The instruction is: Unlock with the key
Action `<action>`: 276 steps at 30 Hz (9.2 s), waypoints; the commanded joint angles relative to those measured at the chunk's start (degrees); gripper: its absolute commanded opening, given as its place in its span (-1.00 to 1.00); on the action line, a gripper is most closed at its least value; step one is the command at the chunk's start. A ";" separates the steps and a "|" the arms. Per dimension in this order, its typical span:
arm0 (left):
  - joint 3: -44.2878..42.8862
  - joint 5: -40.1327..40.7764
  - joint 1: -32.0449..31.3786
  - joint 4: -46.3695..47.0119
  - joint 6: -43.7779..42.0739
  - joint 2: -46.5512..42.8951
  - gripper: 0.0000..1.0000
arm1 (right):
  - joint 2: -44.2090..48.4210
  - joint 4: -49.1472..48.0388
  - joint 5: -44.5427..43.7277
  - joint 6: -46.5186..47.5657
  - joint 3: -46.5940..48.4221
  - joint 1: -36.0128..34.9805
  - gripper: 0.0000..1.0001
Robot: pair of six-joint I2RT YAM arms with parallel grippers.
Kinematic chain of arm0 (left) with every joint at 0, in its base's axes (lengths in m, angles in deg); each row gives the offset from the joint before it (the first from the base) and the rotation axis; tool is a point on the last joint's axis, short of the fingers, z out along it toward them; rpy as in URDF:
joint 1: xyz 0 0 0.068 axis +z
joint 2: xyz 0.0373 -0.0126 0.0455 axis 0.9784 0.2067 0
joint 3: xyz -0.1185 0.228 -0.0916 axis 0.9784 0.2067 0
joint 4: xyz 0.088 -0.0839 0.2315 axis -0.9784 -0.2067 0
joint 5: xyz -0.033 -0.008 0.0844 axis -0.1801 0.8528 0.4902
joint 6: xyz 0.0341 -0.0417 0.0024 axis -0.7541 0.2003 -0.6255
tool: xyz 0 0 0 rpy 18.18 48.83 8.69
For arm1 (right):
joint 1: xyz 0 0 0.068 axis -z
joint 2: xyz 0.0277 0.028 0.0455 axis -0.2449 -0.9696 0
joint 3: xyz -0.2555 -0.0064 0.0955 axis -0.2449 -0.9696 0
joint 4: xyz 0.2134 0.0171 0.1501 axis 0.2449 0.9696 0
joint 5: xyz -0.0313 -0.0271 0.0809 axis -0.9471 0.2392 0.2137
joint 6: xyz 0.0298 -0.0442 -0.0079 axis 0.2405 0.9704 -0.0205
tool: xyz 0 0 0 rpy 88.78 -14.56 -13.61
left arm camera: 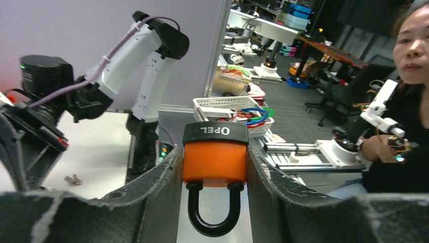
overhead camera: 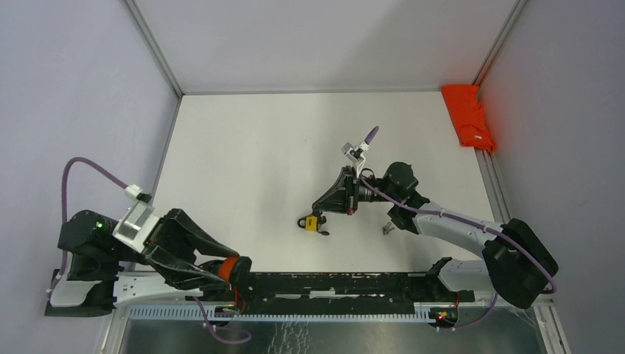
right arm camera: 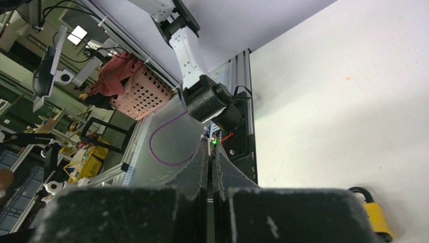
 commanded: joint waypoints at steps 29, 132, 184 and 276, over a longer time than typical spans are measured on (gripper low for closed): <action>1.09 0.23 0.19 4.38 12.58 0.63 -0.96 | 1.45 5.14 -1.13 6.44 0.44 1.20 -1.00; 3.08 7.20 0.01 0.23 3.44 -7.46 -0.96 | -4.47 44.82 -34.43 45.45 48.20 -36.80 -0.08; 4.84 7.61 0.00 -0.42 3.02 -10.80 -0.96 | -8.39 55.18 -55.27 54.67 59.64 -54.26 -0.09; 4.41 8.37 0.01 -0.67 1.30 -11.54 -0.96 | -2.59 53.98 -66.01 46.44 50.38 -43.19 -0.09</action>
